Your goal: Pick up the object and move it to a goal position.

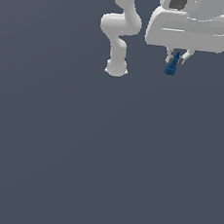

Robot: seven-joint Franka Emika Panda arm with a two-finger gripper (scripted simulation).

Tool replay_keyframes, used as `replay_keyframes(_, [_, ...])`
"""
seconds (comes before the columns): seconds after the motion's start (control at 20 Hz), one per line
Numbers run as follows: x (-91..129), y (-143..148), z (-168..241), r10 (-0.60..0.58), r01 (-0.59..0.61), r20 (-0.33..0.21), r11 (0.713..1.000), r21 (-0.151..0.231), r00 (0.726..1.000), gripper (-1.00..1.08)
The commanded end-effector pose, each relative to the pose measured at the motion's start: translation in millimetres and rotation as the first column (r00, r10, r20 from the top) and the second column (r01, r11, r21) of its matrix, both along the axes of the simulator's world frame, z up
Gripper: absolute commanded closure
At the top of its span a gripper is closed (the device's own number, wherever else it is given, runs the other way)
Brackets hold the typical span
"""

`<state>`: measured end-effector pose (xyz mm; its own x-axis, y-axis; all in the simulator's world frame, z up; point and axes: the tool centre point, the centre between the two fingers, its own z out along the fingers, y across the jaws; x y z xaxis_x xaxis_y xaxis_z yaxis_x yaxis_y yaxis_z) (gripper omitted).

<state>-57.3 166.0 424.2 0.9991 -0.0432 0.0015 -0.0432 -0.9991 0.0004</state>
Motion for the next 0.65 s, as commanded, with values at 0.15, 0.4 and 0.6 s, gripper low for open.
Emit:
replay_keyframes(0.15, [-2.1, 11.8, 27.6, -0.001, 0.001, -0.001, 1.0, 0.0, 1.0, 1.08])
replay_keyframes(0.4, [-2.3, 17.0, 38.9, -0.001, 0.001, -0.001, 1.0, 0.0, 1.0, 1.08])
replay_keyframes(0.6, [-1.8, 17.9, 40.6, -0.001, 0.001, -0.001, 1.0, 0.0, 1.0, 1.08])
